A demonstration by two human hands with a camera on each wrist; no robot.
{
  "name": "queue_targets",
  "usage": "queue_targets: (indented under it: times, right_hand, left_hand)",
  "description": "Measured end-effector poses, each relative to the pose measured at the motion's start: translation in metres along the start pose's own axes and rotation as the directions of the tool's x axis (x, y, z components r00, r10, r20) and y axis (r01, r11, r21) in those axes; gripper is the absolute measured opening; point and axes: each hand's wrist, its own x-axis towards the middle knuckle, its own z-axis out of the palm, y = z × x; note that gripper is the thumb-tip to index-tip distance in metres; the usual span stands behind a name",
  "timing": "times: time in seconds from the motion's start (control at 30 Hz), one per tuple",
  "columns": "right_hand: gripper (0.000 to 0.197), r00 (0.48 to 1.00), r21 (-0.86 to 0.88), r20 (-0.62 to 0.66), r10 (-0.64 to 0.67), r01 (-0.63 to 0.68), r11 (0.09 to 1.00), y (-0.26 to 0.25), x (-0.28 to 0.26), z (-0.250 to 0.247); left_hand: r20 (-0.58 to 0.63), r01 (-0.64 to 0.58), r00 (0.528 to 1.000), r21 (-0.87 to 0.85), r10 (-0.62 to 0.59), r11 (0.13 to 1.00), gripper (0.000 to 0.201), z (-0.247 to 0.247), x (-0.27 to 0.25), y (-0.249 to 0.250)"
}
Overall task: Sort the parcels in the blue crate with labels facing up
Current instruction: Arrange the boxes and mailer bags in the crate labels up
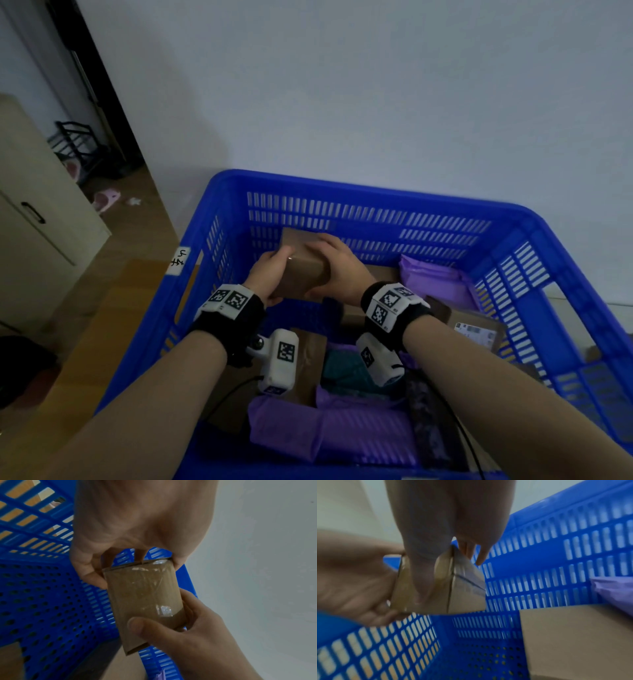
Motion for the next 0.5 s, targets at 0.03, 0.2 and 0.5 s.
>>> queue_targets:
  times: [0.03, 0.2, 0.5]
  right_hand:
    - [0.094, 1.0, -0.044, -0.008, -0.029, 0.029, 0.999, -0.001, -0.001, 0.002]
    - [0.109, 0.993, -0.272, -0.018, -0.116, 0.107, 0.956, -0.003, -0.004, 0.009]
    - [0.1, 0.998, -0.055, -0.059, 0.038, -0.042, 0.998, 0.01, 0.0, 0.009]
  left_hand:
    - [0.002, 0.011, 1.0, 0.003, -0.011, 1.0, 0.049, 0.0, -0.001, 0.0]
    - [-0.017, 0.008, 1.0, 0.019, -0.008, 1.0, 0.056, -0.002, 0.001, 0.002]
    - [-0.032, -0.026, 0.999, -0.024, 0.026, 0.999, 0.047, -0.005, 0.005, 0.002]
